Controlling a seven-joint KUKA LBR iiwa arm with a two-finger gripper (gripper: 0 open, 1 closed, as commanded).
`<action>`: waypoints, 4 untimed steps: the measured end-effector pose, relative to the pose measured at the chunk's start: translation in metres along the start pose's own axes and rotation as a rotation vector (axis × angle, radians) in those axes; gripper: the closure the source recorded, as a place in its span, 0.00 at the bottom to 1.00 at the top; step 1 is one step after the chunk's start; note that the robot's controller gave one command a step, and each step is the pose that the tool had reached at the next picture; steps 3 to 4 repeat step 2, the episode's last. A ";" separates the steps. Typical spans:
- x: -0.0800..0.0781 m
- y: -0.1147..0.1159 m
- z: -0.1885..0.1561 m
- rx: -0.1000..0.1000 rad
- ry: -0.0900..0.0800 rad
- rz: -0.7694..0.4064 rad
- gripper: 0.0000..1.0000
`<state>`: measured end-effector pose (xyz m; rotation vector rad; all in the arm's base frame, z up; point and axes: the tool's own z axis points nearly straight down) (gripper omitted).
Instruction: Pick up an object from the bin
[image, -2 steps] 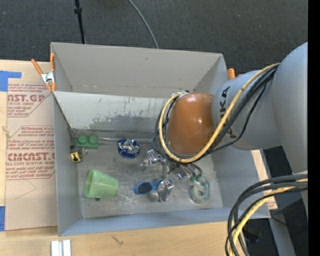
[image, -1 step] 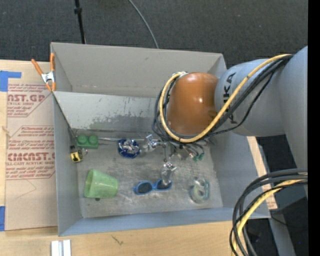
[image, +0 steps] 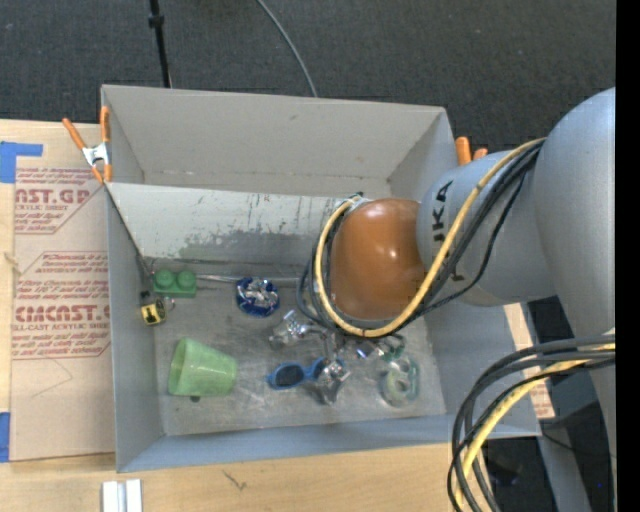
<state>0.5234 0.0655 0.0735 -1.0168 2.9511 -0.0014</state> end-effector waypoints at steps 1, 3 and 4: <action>0.002 0.001 -0.001 -0.005 0.013 -0.001 1.00; -0.009 -0.029 -0.180 -0.002 0.009 -0.049 1.00; -0.009 -0.029 -0.180 -0.002 0.009 -0.049 1.00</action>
Offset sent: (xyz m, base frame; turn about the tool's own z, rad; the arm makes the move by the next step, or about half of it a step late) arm 0.0000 0.0000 0.0000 0.0000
